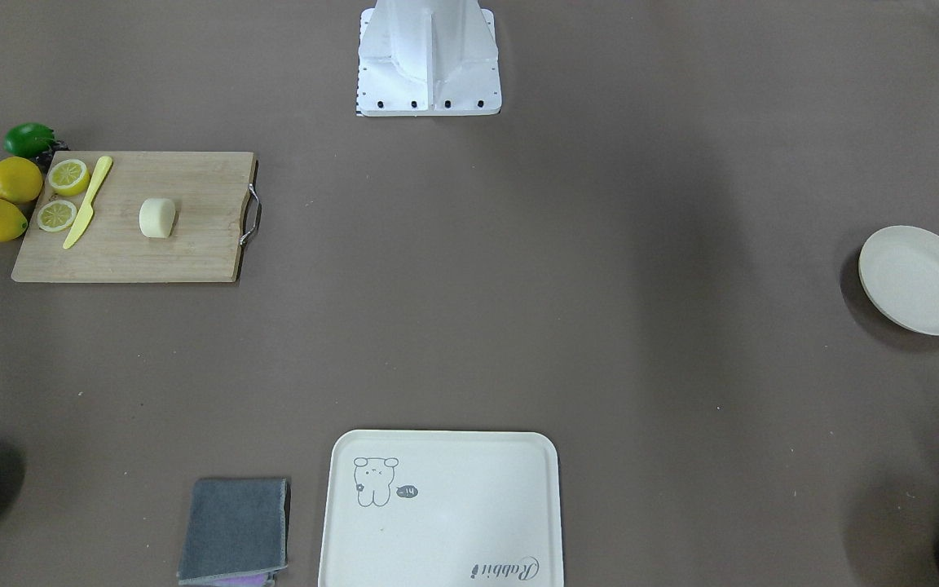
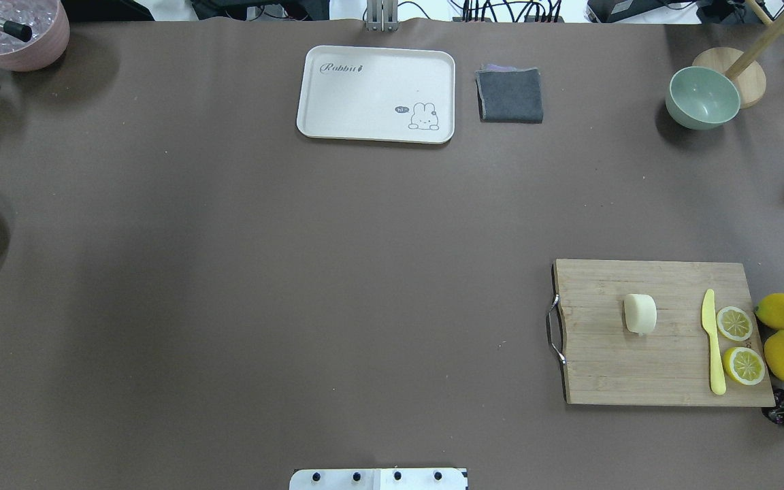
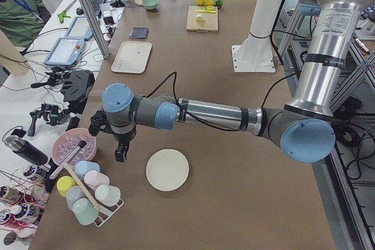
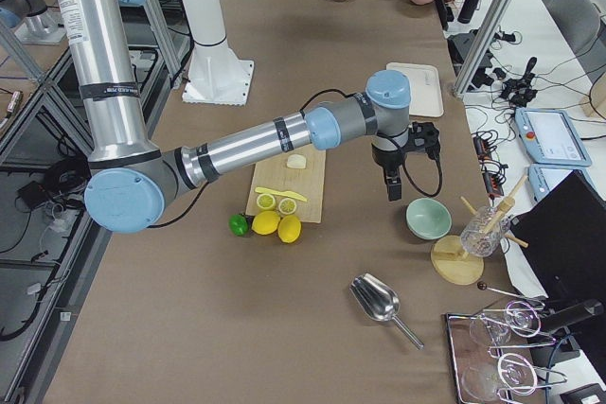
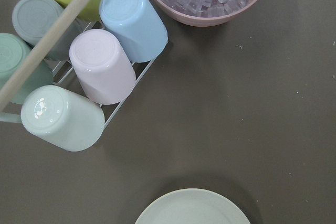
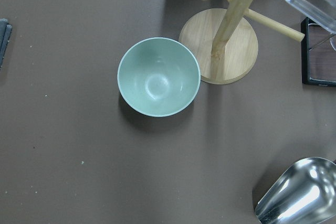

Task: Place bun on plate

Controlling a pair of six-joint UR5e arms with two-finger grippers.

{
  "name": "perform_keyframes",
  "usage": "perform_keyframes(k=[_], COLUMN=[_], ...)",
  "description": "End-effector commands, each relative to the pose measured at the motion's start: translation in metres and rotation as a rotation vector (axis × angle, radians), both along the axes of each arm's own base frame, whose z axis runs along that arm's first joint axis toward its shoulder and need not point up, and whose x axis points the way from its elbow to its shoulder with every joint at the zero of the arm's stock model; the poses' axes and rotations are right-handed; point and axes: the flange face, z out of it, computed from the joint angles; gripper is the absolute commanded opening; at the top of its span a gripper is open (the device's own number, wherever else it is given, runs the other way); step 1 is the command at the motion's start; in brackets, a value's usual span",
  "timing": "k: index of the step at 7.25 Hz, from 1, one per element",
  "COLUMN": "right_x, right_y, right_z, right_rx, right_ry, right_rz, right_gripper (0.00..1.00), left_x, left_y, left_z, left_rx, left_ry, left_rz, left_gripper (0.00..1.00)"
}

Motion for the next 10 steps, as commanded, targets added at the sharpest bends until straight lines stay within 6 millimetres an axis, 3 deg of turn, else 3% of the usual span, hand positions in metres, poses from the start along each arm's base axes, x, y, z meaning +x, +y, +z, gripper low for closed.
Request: perform_keyframes(k=[1, 3, 7, 8, 10], right_x=[-0.001, -0.001, -0.005, -0.008, -0.01], right_y=[-0.002, -0.003, -0.005, -0.006, -0.005], right_z=[-0.002, -0.003, -0.012, -0.007, -0.013], right_rx=[0.004, 0.006, 0.026, 0.015, 0.029], right_ry=[-0.002, -0.002, -0.005, -0.001, 0.0], right_rz=[0.002, 0.002, -0.006, -0.011, -0.015], right_gripper=[1.0, 1.0, 1.0, 1.0, 1.0], left_x=[-0.002, -0.005, -0.008, -0.008, -0.007], left_y=[0.001, 0.005, 0.017, 0.017, 0.02], left_z=[-0.003, -0.011, 0.001, 0.002, -0.001], left_rx=[0.005, 0.028, 0.028, 0.025, 0.025], left_ry=[0.001, 0.001, -0.03, -0.039, -0.029], left_rz=[-0.004, -0.009, -0.024, -0.029, -0.028], left_gripper=[0.98, 0.98, 0.98, 0.98, 0.98])
